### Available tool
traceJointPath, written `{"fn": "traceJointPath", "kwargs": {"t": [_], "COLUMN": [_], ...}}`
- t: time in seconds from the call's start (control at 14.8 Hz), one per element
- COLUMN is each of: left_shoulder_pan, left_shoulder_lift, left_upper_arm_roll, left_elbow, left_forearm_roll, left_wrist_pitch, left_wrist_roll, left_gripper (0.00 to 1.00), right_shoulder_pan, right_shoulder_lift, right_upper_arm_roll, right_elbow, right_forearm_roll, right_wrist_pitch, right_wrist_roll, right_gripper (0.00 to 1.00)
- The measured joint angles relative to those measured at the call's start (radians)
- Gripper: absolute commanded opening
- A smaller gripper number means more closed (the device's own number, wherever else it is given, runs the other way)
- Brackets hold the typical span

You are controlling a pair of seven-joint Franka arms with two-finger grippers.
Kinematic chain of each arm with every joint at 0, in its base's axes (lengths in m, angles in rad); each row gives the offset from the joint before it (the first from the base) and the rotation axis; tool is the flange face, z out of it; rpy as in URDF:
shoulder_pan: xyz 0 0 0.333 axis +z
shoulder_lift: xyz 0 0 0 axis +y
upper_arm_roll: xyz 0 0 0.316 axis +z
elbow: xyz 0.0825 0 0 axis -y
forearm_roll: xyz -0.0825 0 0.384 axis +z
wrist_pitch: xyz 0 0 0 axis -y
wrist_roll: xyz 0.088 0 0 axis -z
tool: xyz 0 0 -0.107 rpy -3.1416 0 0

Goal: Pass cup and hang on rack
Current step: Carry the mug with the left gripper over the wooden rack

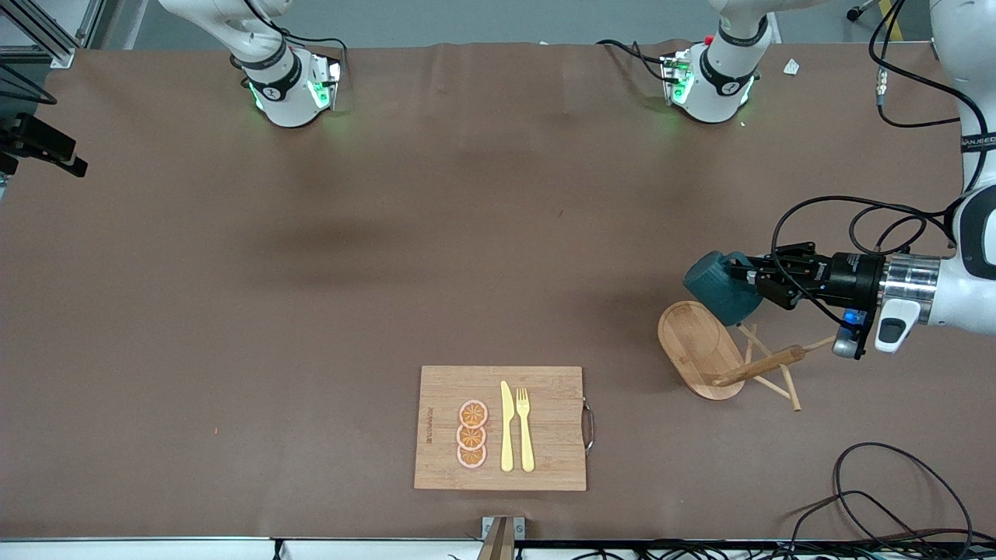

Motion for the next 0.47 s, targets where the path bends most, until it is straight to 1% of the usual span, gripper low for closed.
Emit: {"fn": "traceJointPath", "kwargs": {"t": [0.47], "left_shoulder_pan": [0.045], "left_shoulder_lift": [0.020], "left_upper_arm_roll": [0.000], "left_elbow": [-0.008], "left_forearm_roll": [-0.035], "left_wrist_pitch": [0.001], "left_wrist_roll": [0.095], "left_gripper": [0.01], "right_shoulder_pan": [0.000], "right_shoulder_lift": [0.000], "right_upper_arm_roll": [0.002], "right_elbow": [0.000], "right_forearm_roll": [-0.005], "right_wrist_pitch": [-0.001], "right_wrist_roll": [-0.026], "right_gripper": [1.00]}}
